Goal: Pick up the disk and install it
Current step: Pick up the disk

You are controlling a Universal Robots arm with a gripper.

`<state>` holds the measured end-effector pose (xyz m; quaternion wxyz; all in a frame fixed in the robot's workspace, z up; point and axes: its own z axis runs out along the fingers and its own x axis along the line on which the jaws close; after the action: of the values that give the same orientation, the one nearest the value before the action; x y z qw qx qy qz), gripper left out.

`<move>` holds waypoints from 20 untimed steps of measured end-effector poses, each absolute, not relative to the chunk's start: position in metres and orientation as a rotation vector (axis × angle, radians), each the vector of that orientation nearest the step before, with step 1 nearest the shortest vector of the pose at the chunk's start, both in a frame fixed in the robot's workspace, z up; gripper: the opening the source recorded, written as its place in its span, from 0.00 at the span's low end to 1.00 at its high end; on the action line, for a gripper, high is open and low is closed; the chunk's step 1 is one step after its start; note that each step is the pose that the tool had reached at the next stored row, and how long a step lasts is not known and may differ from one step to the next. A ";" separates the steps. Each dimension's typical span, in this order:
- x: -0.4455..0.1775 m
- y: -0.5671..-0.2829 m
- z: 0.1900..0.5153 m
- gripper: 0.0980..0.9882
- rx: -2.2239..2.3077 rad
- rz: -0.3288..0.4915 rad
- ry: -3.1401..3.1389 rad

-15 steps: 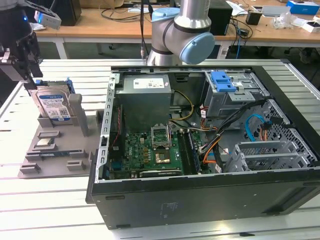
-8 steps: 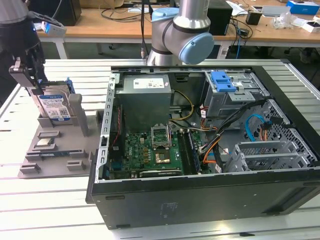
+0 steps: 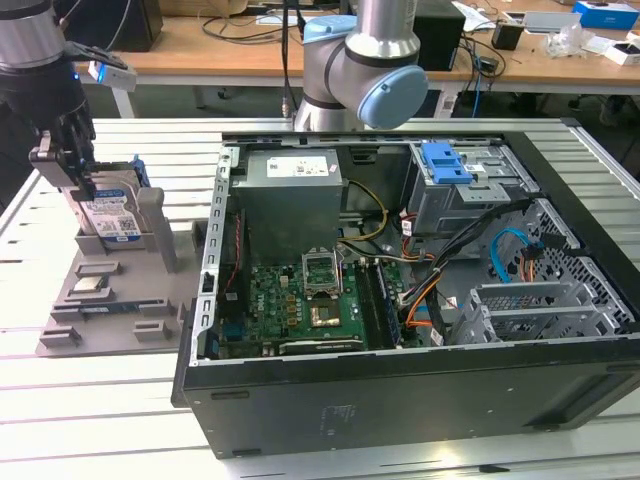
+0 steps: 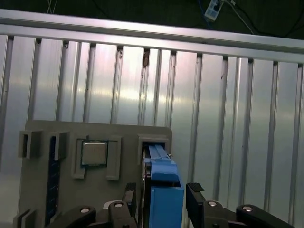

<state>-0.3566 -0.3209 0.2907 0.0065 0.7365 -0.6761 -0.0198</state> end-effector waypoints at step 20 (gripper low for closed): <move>-0.357 -0.321 0.291 0.30 2.294 -0.062 -2.126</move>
<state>-0.3566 -0.3209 0.2906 0.0066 0.7333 -0.6795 -0.0197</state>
